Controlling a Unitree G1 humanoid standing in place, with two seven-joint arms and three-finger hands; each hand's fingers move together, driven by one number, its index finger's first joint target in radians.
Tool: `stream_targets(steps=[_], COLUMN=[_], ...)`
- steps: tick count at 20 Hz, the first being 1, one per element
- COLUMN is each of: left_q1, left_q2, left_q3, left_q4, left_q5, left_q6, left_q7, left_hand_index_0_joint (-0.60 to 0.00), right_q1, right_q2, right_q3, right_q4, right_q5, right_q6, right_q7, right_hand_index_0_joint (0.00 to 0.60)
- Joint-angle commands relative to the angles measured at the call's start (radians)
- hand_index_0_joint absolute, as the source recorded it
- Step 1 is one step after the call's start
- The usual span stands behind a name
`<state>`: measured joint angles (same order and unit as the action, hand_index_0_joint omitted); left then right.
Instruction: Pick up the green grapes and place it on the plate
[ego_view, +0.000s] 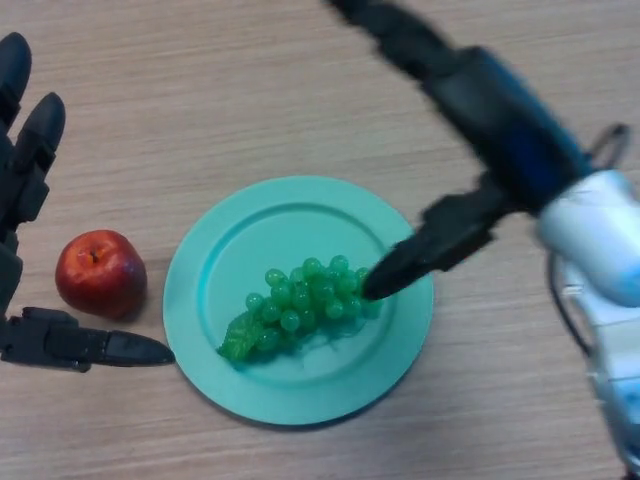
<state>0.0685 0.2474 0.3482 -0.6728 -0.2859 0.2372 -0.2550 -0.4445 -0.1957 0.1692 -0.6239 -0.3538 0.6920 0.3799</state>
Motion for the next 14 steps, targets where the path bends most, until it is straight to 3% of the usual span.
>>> stream_targets(steps=[1,6,10,14], left_q1=[-0.018,-0.010,-0.008,0.000], left_q2=[0.044,0.032,0.038,0.031], left_q3=[0.074,0.059,0.076,0.059], left_q4=[-0.058,-0.044,-0.042,-0.049], left_q5=[-0.046,-0.027,-0.035,0.000], left_q6=[-0.136,-0.163,-0.154,-0.145], left_q7=[-0.009,-0.020,-0.029,-0.037], left_hand_index_0_joint=[0.000,0.000,0.000,0.000], right_q1=[0.001,0.150,0.210,0.216], right_q2=[0.006,-0.024,-0.033,-0.042], right_q3=[-0.087,-0.163,-0.170,-0.192], right_q4=[-0.103,-0.128,-0.139,-0.167], right_q5=[0.135,0.359,0.424,0.483], right_q6=[-0.086,-0.145,-0.189,-0.177], right_q7=[-0.056,-0.144,-0.218,-0.238], right_hand_index_0_joint=[0.000,0.000,0.000,0.000])
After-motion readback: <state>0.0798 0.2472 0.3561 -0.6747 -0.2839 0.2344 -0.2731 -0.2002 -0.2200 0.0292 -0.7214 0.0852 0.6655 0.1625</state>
